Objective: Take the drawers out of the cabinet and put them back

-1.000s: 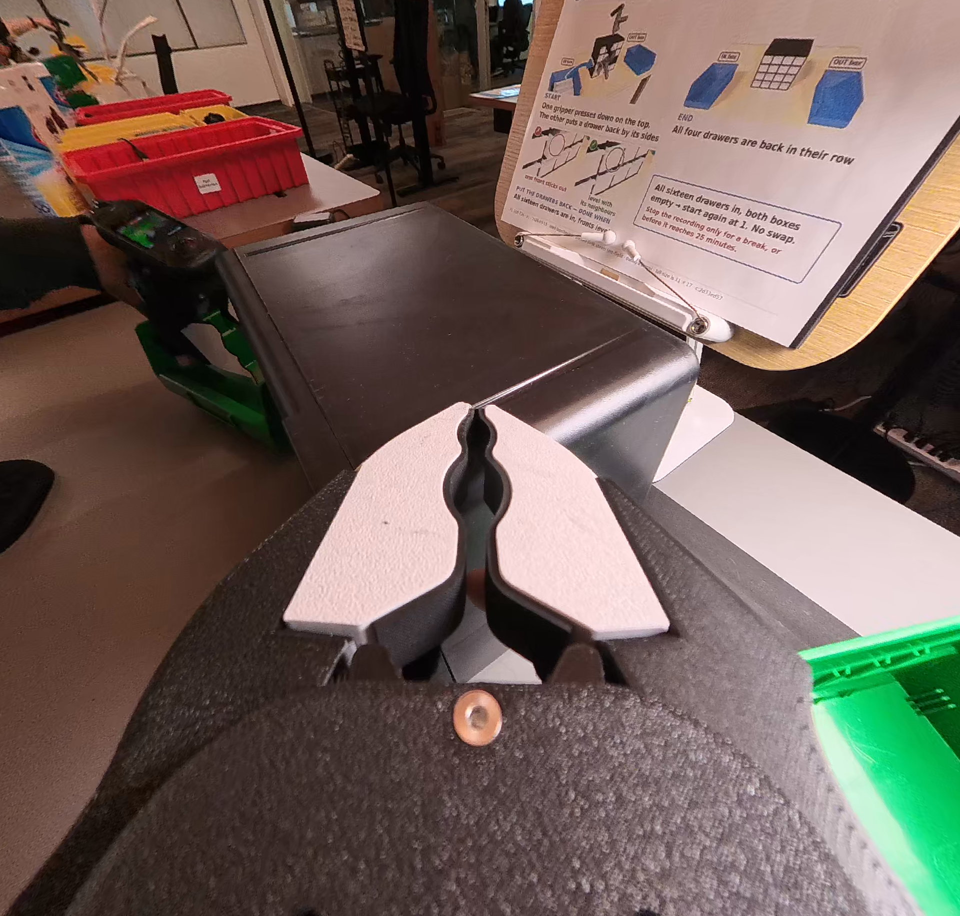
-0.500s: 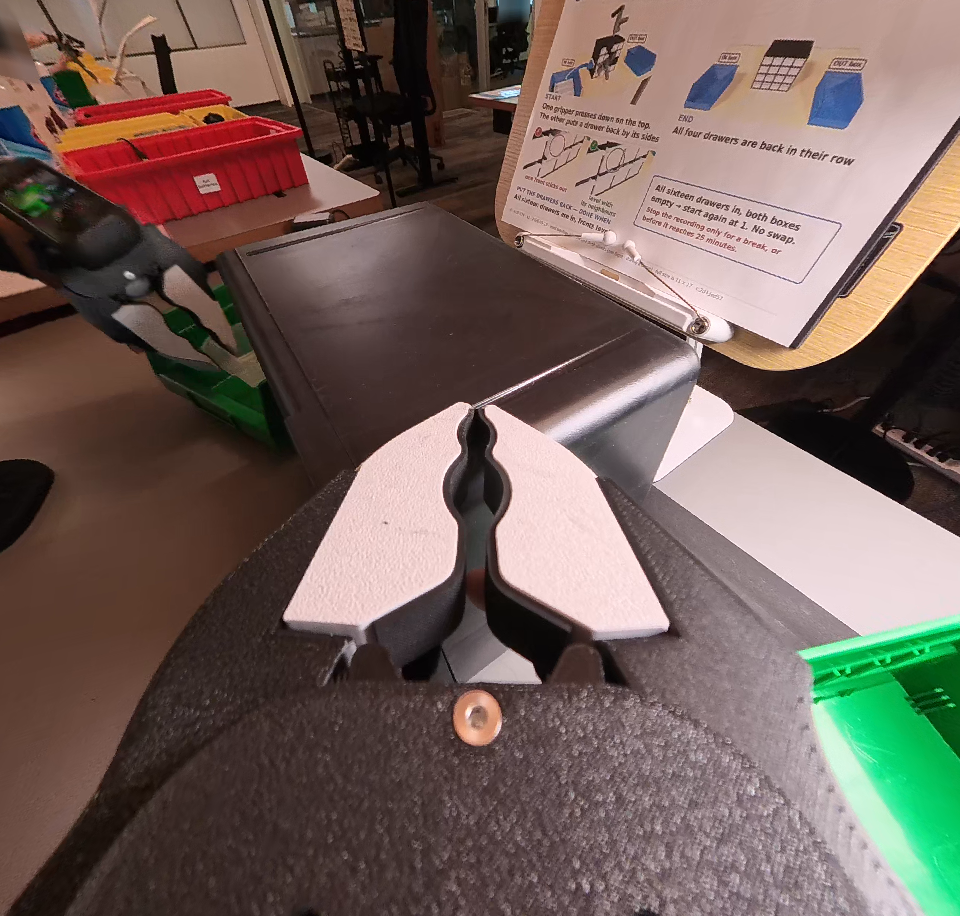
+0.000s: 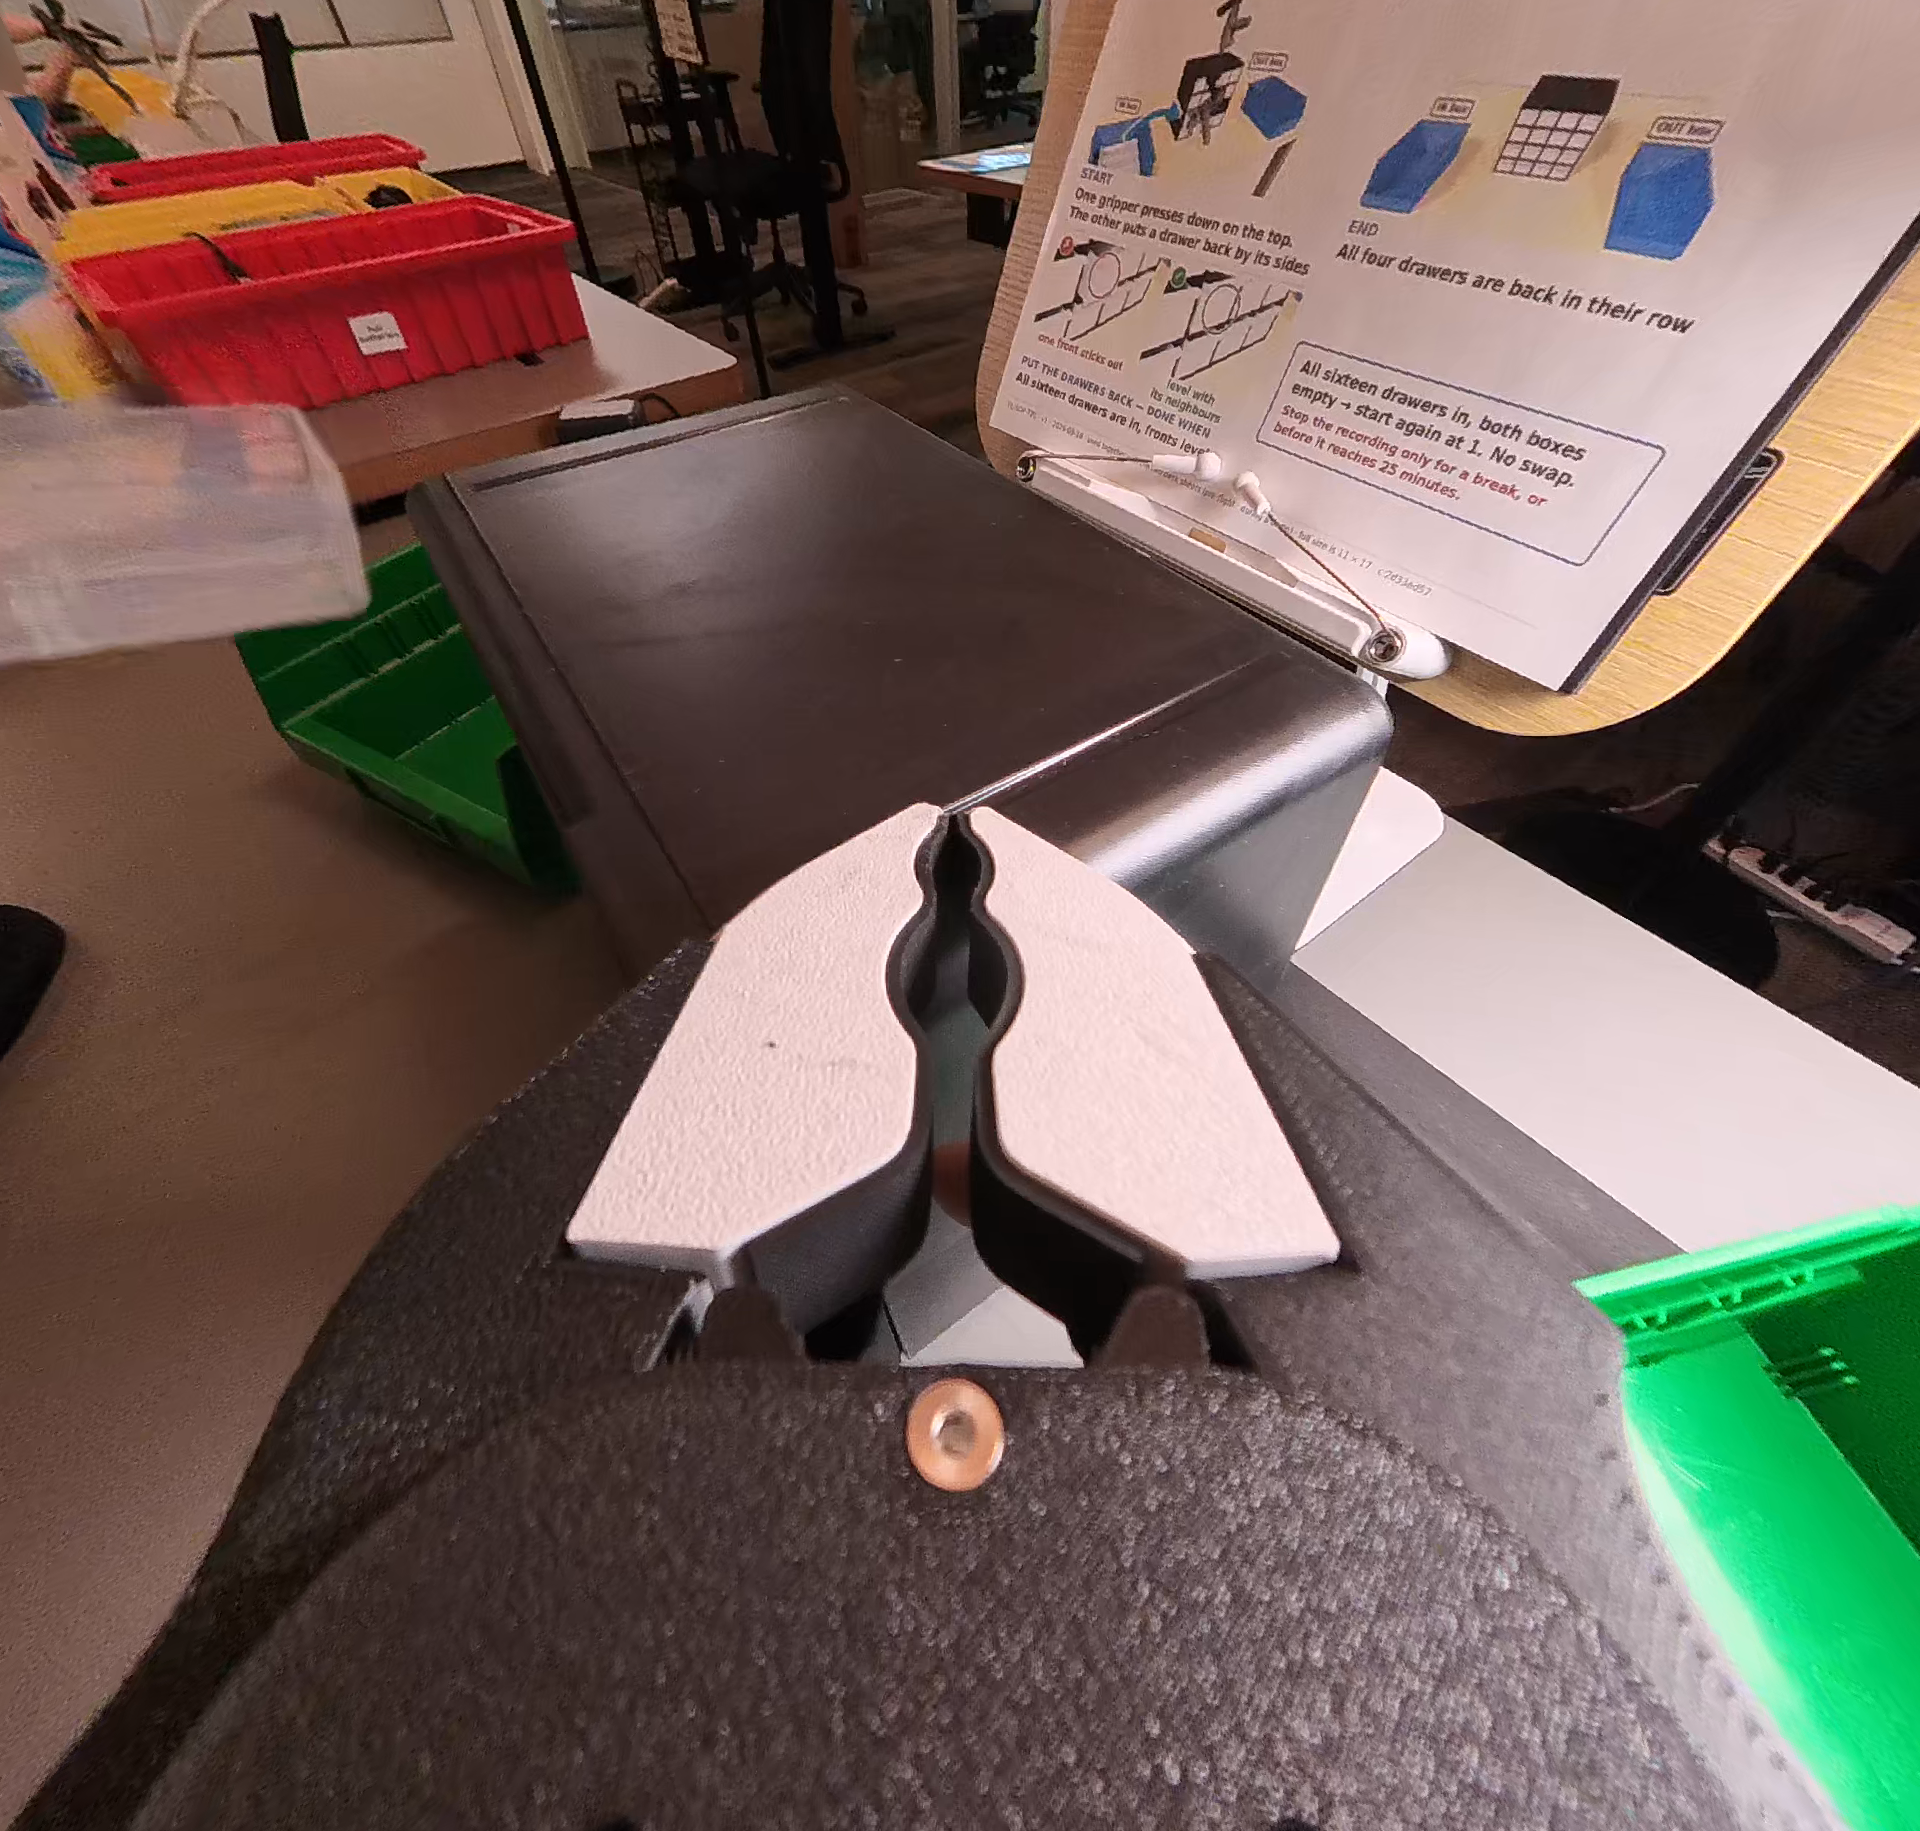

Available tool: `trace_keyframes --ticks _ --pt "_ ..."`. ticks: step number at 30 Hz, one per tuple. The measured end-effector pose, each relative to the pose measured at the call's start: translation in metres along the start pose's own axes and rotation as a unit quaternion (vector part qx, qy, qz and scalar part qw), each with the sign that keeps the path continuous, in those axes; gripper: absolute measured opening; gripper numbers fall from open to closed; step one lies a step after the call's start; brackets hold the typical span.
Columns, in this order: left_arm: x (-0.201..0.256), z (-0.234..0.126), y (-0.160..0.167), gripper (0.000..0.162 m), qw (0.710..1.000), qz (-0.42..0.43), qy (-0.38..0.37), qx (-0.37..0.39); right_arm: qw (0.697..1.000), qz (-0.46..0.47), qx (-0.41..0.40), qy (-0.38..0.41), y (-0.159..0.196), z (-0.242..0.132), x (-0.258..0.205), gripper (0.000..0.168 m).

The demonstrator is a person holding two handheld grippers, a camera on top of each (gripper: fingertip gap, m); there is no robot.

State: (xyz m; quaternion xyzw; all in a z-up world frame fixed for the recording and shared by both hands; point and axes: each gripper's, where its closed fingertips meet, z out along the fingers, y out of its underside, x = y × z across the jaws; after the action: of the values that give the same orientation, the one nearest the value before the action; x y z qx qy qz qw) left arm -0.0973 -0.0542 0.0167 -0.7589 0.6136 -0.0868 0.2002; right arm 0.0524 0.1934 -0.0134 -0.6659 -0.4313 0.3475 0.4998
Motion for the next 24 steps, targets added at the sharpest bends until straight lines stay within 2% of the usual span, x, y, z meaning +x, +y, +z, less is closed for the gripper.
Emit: trace_keyframes --ticks 1,7,11,16,24 --pt "0.007 0.006 -0.016 0.017 1.000 0.016 0.019 0.016 1.000 0.000 0.000 0.000 0.000 0.000 0.000 0.000" --pt "0.022 0.058 -0.087 0.017 0.990 0.064 0.105 0.063 1.000 0.003 0.000 0.000 0.000 0.000 0.000 0.000" --pt "0.008 0.077 -0.121 0.017 0.989 0.059 0.113 0.077 1.000 -0.001 -0.003 0.001 0.000 0.000 0.000 0.000" --pt "-0.013 0.090 -0.142 0.017 0.992 0.051 0.086 0.081 1.000 -0.009 -0.008 0.006 0.000 0.000 0.000 0.000" --pt "-0.029 0.104 -0.154 0.017 0.995 0.051 0.047 0.075 1.000 -0.013 -0.011 0.009 0.000 0.000 0.000 0.000"
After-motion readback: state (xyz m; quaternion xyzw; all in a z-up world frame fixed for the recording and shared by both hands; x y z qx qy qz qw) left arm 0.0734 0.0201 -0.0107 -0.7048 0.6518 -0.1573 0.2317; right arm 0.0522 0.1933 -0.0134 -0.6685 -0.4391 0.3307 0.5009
